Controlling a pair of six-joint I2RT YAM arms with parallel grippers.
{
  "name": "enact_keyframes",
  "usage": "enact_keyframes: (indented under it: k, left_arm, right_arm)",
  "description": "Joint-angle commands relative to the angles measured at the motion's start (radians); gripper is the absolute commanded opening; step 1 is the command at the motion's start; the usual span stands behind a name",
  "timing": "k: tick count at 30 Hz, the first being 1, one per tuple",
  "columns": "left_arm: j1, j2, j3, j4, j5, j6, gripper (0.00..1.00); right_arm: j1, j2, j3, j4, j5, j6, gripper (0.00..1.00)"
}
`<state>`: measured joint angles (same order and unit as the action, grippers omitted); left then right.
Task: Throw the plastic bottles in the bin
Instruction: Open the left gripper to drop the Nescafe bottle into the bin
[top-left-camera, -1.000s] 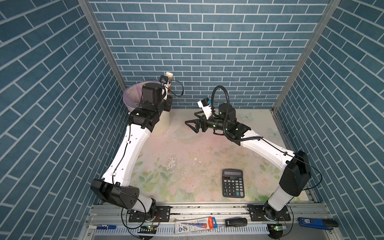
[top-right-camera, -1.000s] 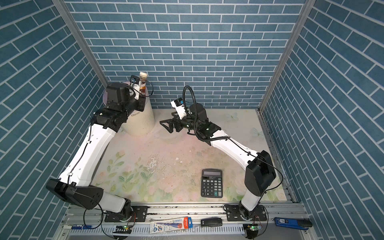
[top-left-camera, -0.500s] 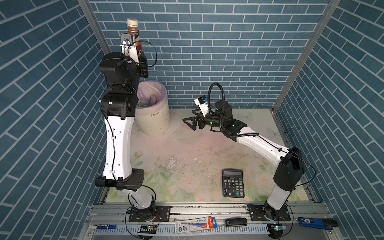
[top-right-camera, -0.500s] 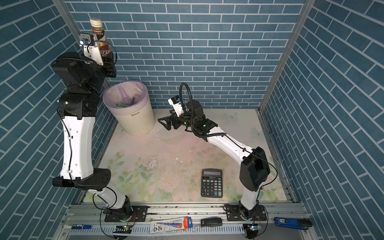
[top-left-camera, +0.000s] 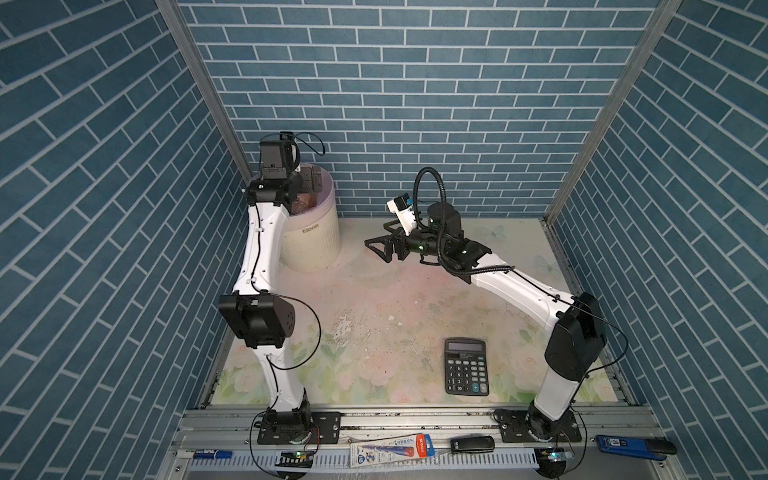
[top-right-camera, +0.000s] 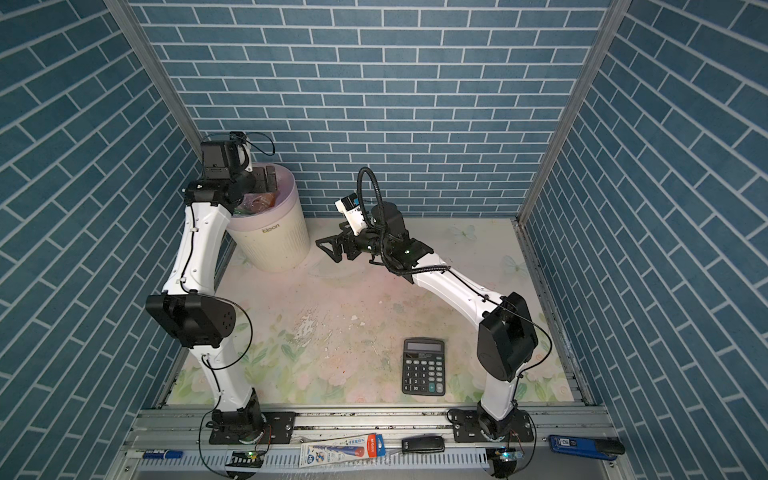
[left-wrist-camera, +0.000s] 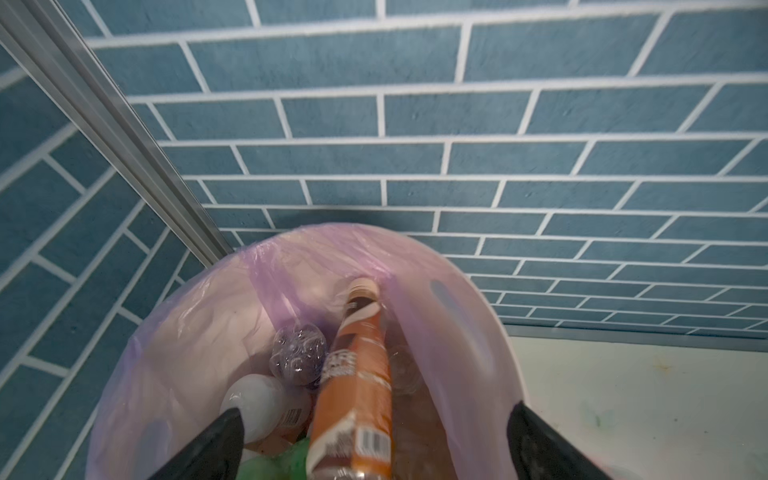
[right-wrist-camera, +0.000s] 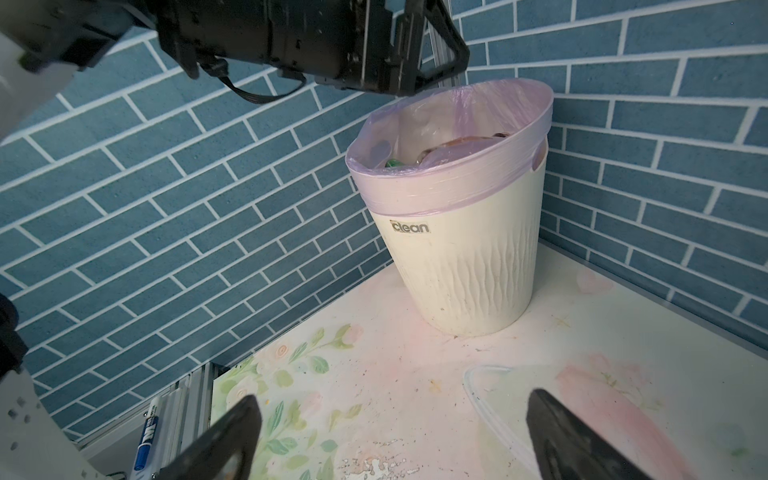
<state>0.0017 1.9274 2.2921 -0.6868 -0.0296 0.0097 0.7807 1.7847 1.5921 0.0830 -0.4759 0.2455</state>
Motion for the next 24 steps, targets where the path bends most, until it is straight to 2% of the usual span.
enact_keyframes:
  k: [1, 5, 9, 15, 20, 24]
  left_arm:
    - [-0.033, -0.113, 0.054, 0.039, 0.023, -0.008, 0.99]
    - [-0.037, -0.093, 0.091, -0.025, -0.009, -0.01, 0.99]
    - [-0.041, -0.168, -0.04, 0.069, 0.019, -0.036, 0.99]
    - [-0.079, -0.228, -0.114, 0.099, 0.032, -0.032, 0.99]
    - [-0.133, -0.342, -0.331, 0.228, 0.062, -0.017, 0.99]
    - [-0.158, -0.45, -0.587, 0.388, 0.107, -0.012, 0.99]
  right_arm:
    - [0.002, 0.001, -0.005, 0.038, -0.025, -0.003, 0.99]
    - [0.002, 0.0, -0.012, 0.046, -0.032, 0.017, 0.99]
    - [0.001, -0.017, -0.033, 0.055, -0.026, 0.026, 0.99]
    - [-0.002, -0.04, -0.05, 0.03, 0.006, 0.026, 0.99]
    - [-0.024, -0.074, -0.079, -0.02, 0.082, 0.023, 0.99]
    - [-0.054, -0.12, -0.127, -0.058, 0.181, 0.019, 0.99]
